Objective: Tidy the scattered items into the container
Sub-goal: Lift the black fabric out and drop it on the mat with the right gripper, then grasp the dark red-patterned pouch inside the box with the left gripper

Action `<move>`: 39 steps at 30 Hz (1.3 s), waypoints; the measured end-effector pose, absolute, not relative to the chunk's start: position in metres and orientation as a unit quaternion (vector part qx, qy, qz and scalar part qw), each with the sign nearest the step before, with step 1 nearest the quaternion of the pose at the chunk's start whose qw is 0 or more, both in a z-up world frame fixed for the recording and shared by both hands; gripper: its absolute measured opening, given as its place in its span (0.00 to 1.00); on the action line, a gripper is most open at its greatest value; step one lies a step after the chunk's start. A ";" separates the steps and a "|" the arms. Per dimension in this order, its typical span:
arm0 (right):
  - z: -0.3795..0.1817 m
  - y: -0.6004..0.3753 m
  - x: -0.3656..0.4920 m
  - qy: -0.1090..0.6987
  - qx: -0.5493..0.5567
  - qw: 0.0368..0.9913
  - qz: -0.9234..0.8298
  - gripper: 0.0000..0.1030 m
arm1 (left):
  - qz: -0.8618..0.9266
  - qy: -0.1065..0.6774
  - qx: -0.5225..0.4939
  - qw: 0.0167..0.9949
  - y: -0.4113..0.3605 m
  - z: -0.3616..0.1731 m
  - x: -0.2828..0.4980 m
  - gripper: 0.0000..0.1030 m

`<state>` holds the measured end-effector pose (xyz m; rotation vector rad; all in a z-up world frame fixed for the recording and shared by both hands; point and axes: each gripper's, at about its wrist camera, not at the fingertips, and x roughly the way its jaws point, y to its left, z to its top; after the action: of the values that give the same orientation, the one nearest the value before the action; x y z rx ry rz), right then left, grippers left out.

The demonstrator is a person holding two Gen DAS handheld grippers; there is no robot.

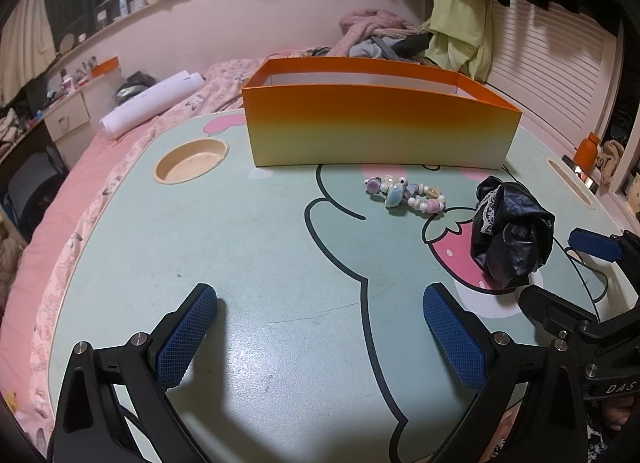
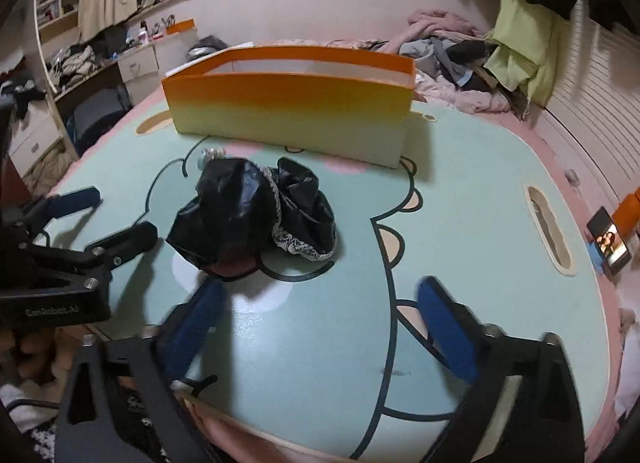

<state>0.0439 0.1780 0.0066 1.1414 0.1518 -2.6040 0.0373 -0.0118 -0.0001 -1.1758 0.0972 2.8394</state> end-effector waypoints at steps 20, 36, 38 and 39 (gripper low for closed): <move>0.006 0.181 0.046 0.050 0.394 0.145 -0.906 1.00 | 0.922 -0.007 -0.370 0.111 -0.018 0.110 -0.046 0.82; 0.004 0.174 0.046 0.049 0.394 0.147 -0.906 1.00 | 0.831 -0.008 -0.552 0.076 0.046 0.034 -0.181 0.67; 0.004 0.175 0.044 0.049 0.393 0.147 -0.906 1.00 | 0.827 -0.021 -0.556 0.085 0.045 0.030 -0.185 0.66; 0.004 0.175 0.044 0.049 0.393 0.147 -0.906 1.00 | 0.825 -0.026 -0.557 0.088 0.044 0.029 -0.186 0.65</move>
<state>0.0442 0.1745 0.0036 1.1319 0.1403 -2.6070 -0.1857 0.0437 0.0287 -1.6585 -0.0772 2.4565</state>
